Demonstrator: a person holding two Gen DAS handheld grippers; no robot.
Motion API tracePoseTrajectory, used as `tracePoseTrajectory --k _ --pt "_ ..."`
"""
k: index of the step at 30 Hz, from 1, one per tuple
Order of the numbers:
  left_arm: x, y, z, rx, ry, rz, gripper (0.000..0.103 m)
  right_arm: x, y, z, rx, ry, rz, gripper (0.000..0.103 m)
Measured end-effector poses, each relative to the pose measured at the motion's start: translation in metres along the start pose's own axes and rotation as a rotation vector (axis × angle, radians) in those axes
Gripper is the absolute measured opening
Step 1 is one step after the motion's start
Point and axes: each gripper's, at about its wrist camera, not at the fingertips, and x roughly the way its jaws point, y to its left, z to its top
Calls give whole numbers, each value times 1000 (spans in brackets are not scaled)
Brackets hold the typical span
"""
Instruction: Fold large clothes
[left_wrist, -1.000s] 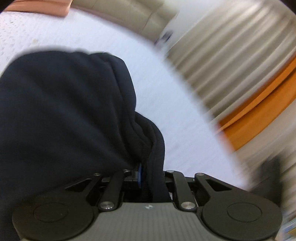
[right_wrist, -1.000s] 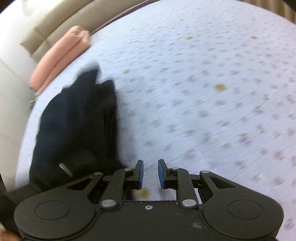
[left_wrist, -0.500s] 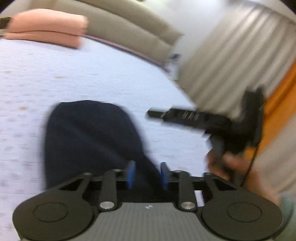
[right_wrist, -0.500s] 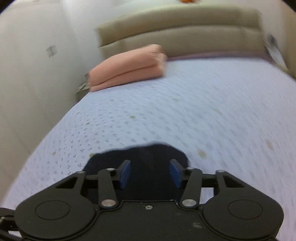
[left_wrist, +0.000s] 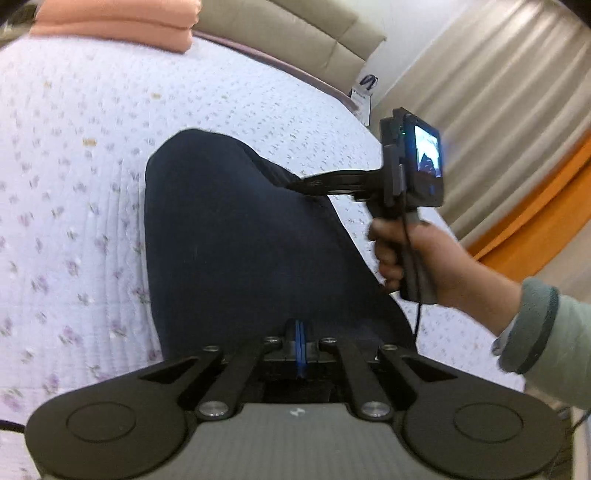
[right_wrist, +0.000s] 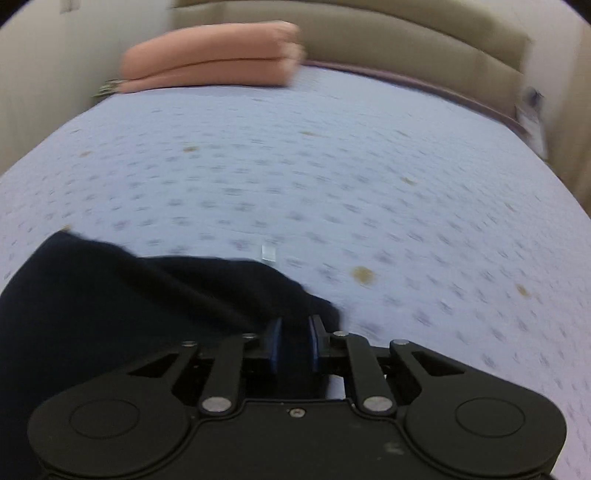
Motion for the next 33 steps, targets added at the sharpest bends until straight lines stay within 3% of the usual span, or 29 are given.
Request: tracePoseTrajectory --k 1,2,3,5,7,9,13,17,20,23,26,31,33 --pt "-1 -6 1 1 -2 9 4 -12 -7 1 50 8 20 15" --pt "-6 -10 2 6 -15 24 4 -30 -12 1 90 -8 55 25" --pt "-13 -14 6 19 -41 36 5 -48 -14 -1 112 -35 93 29" --pt "-19 -20 19 37 -105 38 6 -91 -6 -12 127 -84 181 29" --pt "-14 -18 33 18 -140 26 7 -107 10 -24 112 -82 229 29" --pt "1 -15 36 27 -110 21 7 -102 28 -40 80 -50 236 29" --pt "38 -4 10 86 55 0 7 -68 34 -82 46 44 181 19" --pt "22 20 -9 6 66 -74 5 -98 10 -115 60 52 160 14" --pt "2 15 -8 10 55 -55 5 -126 7 -127 51 119 132 15" --pt "-13 -4 0 59 12 -12 7 -155 14 -124 56 83 158 28" --pt "-23 -20 5 79 -49 -24 12 -171 32 -118 74 21 267 46" --pt "9 -30 -7 173 76 -1 13 -146 57 -140 -6 82 265 40" --pt "8 -27 -15 176 78 -2 13 -135 49 -152 16 140 264 40"
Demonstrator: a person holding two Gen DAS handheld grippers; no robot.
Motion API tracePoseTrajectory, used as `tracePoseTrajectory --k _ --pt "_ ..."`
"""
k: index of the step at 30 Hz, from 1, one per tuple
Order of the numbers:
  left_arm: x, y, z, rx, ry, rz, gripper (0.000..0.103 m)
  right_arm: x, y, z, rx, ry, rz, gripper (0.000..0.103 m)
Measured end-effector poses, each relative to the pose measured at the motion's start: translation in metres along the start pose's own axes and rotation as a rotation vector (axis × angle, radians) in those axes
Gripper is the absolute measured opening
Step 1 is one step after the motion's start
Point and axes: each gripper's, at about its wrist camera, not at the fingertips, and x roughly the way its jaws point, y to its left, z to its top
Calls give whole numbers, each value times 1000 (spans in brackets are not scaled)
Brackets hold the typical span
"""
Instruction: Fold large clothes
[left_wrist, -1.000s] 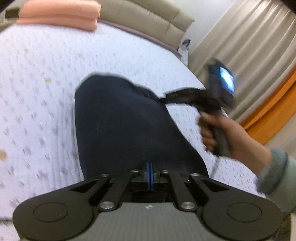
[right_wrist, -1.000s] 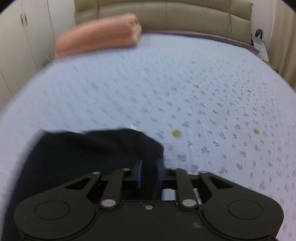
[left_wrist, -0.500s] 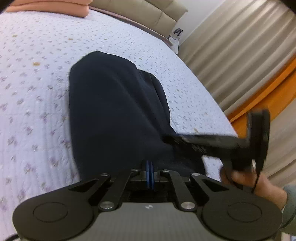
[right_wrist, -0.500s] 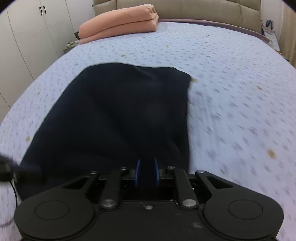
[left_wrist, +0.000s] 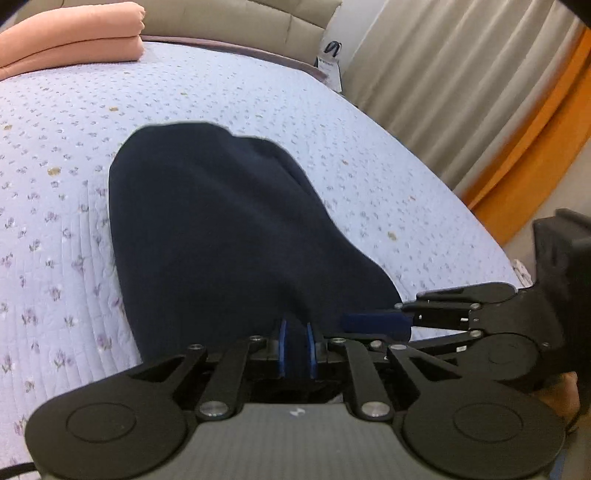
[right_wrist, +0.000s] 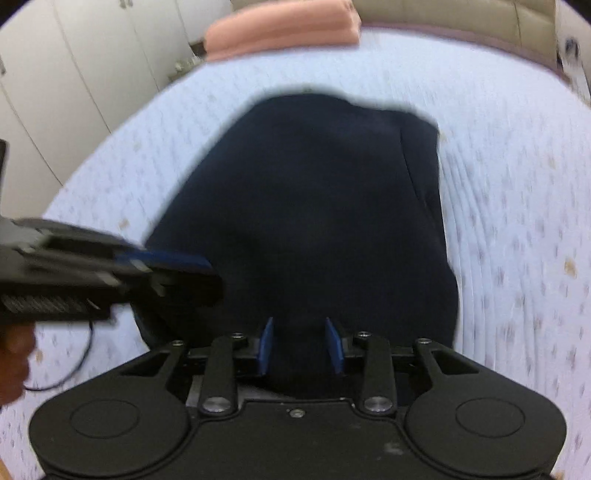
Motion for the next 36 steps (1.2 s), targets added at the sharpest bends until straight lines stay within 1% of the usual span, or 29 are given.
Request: tracePoseTrajectory --k 3,5,7,9,13,14,16,17,18,19,20,21,22,23,24,25,26,27,28,29,30,31,33,34,36 --pt "-10 5 -3 -57 -13 -21 13 5 -15 -19 18 76 -18 39" --pt "-16 1 -2 -46 -16 9 11 -3 -19 -28 7 89 -17 34" --pt "-24 -9 1 -12 -27 41 12 -13 -24 -29 19 97 -8 34" --pt "-30 -18 3 18 -29 60 12 -24 -30 -27 27 82 -16 34" --pt "-41 -25 5 14 -23 50 12 -50 -44 -7 72 -22 -46 34" --pt "-46 -26 8 7 -32 52 12 -57 -48 0 96 -62 -60 36" --pt "-52 -33 16 16 -71 66 12 -63 -56 18 143 -149 -42 36" --pt "-53 -37 21 17 -99 71 13 -60 -58 30 142 -189 -33 36" --pt "-53 -39 25 8 -112 70 13 -51 -56 47 112 -217 -44 35" --pt "-46 -38 28 -5 -114 62 13 -42 -53 62 76 -238 -59 33" --pt "-39 -37 30 -11 -103 51 13 -30 -49 79 32 -279 -53 22" --pt "-31 -37 30 -3 -85 53 12 -19 -46 94 0 -312 -30 15" --pt "-24 -37 28 8 -69 60 12 -1 -44 113 -19 -318 -5 15" --pt "-17 -36 24 13 -39 60 12 18 -40 131 -29 -292 45 16" --pt "-10 -34 20 12 -8 63 12 33 -35 146 -42 -266 117 16" --pt "-9 -33 16 16 -5 70 13 48 -28 160 -70 -245 195 16" --pt "-10 -33 11 16 -13 68 13 61 -19 170 -114 -233 233 16" --pt "-12 -32 10 9 -16 65 14 75 -8 177 -174 -225 215 16" --pt "-14 -30 9 -5 -18 61 14 88 -2 182 -223 -215 166 16" --pt "-16 -28 9 -19 -26 62 14 101 -3 184 -244 -202 114 16" --pt "-18 -27 9 -25 -32 66 15 110 -10 186 -228 -194 57 16" --pt "-20 -24 10 -30 -33 60 16 110 -23 188 -193 -196 10 16" --pt "-23 -23 10 -32 -32 52 16 111 -45 186 -125 -178 -146 19" --pt "-25 -23 8 -24 -35 55 16 109 -61 181 -100 -158 -189 19" --pt "-28 -21 6 -21 -41 61 15 96 -88 168 -37 -143 -178 18"
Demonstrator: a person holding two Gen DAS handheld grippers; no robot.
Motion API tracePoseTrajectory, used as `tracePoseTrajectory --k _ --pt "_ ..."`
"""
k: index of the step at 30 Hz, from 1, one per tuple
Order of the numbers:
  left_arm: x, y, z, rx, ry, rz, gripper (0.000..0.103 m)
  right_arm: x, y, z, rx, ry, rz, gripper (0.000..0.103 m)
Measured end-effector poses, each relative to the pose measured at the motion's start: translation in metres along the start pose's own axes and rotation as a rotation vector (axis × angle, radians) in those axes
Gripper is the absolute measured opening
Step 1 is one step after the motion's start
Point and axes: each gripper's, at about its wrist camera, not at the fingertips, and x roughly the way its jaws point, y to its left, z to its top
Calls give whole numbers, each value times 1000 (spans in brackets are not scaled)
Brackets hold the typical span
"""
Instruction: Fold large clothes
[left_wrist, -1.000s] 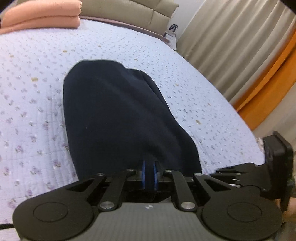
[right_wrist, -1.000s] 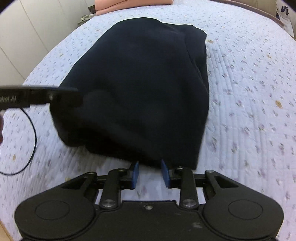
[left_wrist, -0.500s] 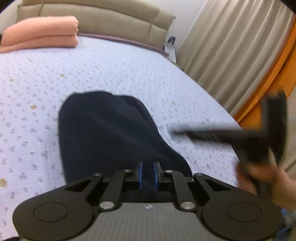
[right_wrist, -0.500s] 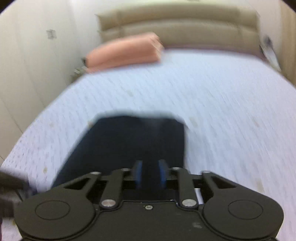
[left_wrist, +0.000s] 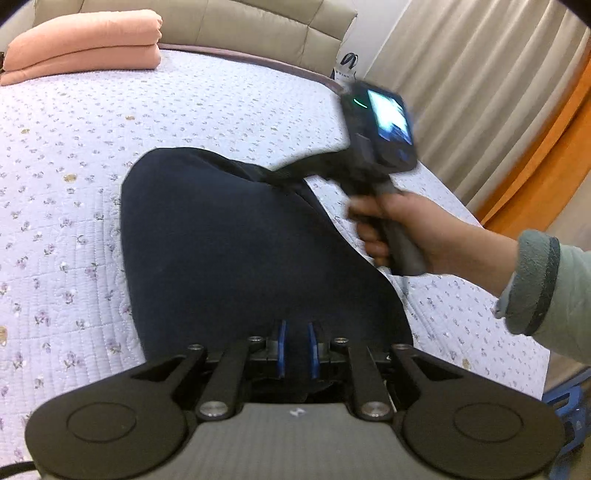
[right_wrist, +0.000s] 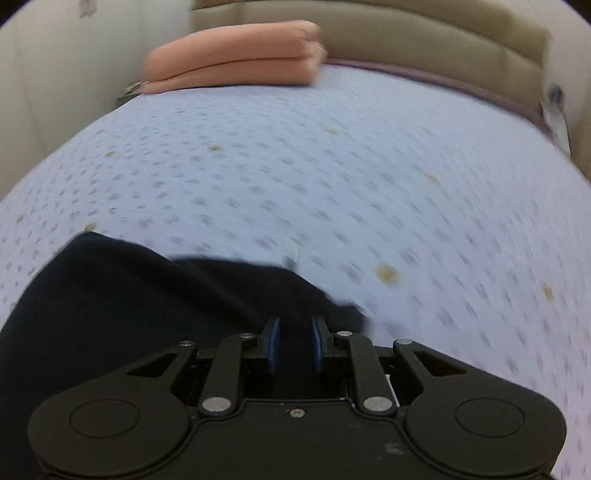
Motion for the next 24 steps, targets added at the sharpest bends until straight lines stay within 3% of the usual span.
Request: tracePoseTrajectory --k 1,3,5,6,8,10,11,14,17,22,24 --pt "-2 1 2 -6 -7 10 15 -10 -10 -3 21 -2 1 18" --pt "-8 3 6 -20 -31 40 15 -38 -24 -10 70 -10 -26 44" --pt "-15 6 13 -41 -63 82 18 -65 -27 -23 131 -20 14 58" --pt "-18 8 16 -52 -77 103 26 -78 -25 -31 155 -23 49 73" --pt "-23 14 24 -83 -113 149 44 -105 -28 -49 200 -17 122 92" --pt "-25 20 33 -111 -135 198 67 -121 -20 -61 231 -5 208 95" --pt "-24 26 37 -127 -136 213 70 -125 -19 -68 256 9 246 97" --pt "-12 47 46 -192 -75 177 71 -119 -16 -83 302 59 291 100" --pt "6 67 47 -278 7 143 71 -95 -18 -91 335 99 267 101" --pt "21 89 36 -359 18 90 85 -59 -31 -101 431 177 365 103" --pt "26 96 32 -401 20 61 87 -54 -33 -100 430 159 400 103"
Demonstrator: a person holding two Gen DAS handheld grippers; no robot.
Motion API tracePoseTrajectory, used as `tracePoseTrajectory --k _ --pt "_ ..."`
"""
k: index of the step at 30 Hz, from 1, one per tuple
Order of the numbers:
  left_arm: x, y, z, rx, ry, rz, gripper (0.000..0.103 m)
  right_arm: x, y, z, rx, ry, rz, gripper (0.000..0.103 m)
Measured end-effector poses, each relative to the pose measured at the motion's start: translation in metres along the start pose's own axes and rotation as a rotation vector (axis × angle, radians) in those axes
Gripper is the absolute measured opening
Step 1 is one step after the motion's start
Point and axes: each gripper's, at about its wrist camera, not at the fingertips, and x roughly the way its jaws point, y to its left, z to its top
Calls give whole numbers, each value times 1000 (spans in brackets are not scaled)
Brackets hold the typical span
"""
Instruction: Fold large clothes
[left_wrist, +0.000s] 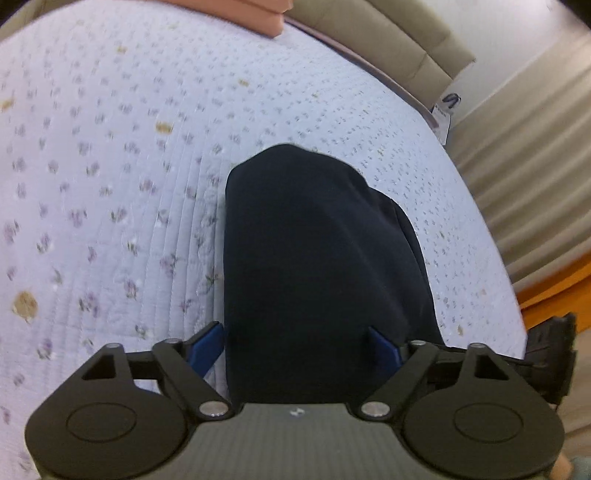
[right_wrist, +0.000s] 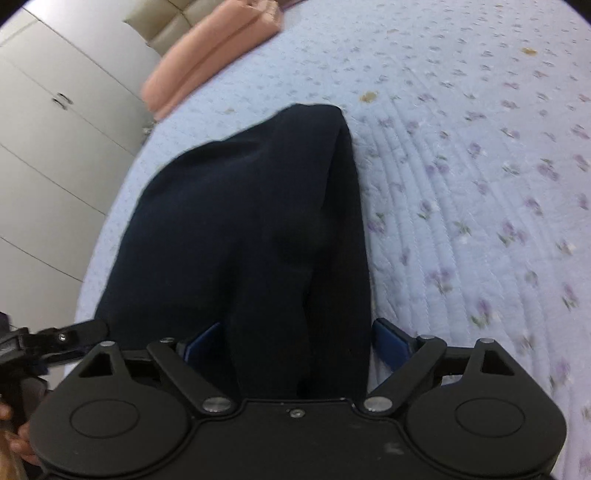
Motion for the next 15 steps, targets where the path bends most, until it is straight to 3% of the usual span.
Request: tracePoseTrajectory --k 5,8,9,13,15 --pt "17 16 -2 -99 25 -82 93 1 3 -5 -36 2 45 101" --pt "28 25 -2 -162 39 -138 93 2 3 -9 -13 -3 90 78" --pt "31 28 -2 -171 40 -149 89 3 3 -12 -3 -8 102 68" --pt "31 31 1 -138 43 -173 65 -4 13 -16 -12 -43 105 52" --pt "22 28 3 -102 30 -200 60 -16 24 -17 -28 -71 112 44"
